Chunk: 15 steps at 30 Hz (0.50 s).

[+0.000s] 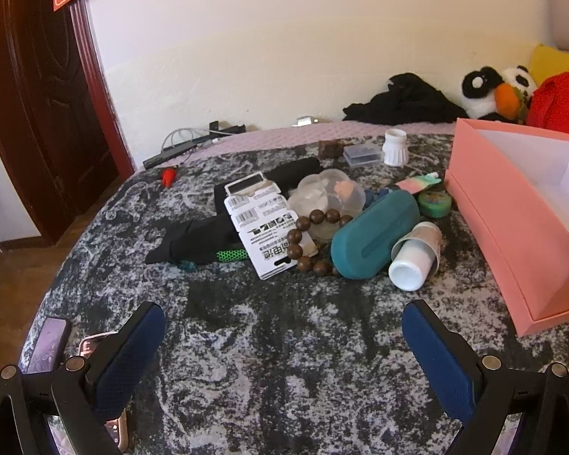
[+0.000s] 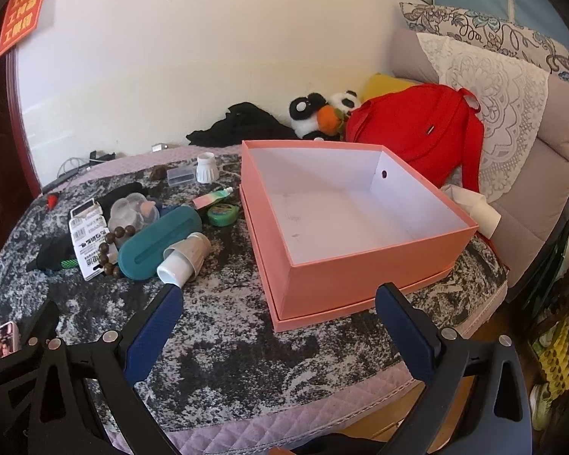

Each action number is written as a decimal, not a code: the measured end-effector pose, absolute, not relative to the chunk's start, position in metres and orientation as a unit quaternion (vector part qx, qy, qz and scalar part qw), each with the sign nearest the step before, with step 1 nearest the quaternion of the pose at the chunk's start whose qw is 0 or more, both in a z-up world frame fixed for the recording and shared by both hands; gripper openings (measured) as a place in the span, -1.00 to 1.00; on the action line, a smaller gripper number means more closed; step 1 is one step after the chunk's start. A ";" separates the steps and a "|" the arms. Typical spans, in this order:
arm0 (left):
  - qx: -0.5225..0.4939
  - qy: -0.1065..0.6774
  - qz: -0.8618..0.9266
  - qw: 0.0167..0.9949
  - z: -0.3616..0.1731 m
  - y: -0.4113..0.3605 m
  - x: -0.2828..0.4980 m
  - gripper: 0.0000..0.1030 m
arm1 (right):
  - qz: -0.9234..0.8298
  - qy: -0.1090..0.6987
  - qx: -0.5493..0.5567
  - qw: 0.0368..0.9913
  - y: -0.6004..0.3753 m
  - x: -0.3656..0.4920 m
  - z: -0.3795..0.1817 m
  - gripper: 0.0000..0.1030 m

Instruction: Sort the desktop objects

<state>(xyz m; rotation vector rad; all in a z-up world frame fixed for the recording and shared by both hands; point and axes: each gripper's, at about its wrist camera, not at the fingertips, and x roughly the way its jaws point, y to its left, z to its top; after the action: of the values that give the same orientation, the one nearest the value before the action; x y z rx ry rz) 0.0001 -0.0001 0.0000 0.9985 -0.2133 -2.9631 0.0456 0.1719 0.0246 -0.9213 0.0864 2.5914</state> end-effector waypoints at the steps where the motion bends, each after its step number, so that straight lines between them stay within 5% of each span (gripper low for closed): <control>1: 0.319 -0.068 -0.945 0.004 0.000 0.000 0.000 1.00 | 0.924 0.031 -0.329 0.193 0.171 0.045 0.024 1.00; 15: 0.319 -0.070 -0.945 0.009 0.002 -0.005 0.000 1.00 | 0.921 0.027 -0.340 0.186 0.164 0.041 0.019 1.00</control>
<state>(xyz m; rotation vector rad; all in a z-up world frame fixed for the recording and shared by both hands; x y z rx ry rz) -0.0004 -0.0045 0.0015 0.9949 -0.2180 -2.9522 0.0407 0.1641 0.0191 -0.9583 0.0753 2.5956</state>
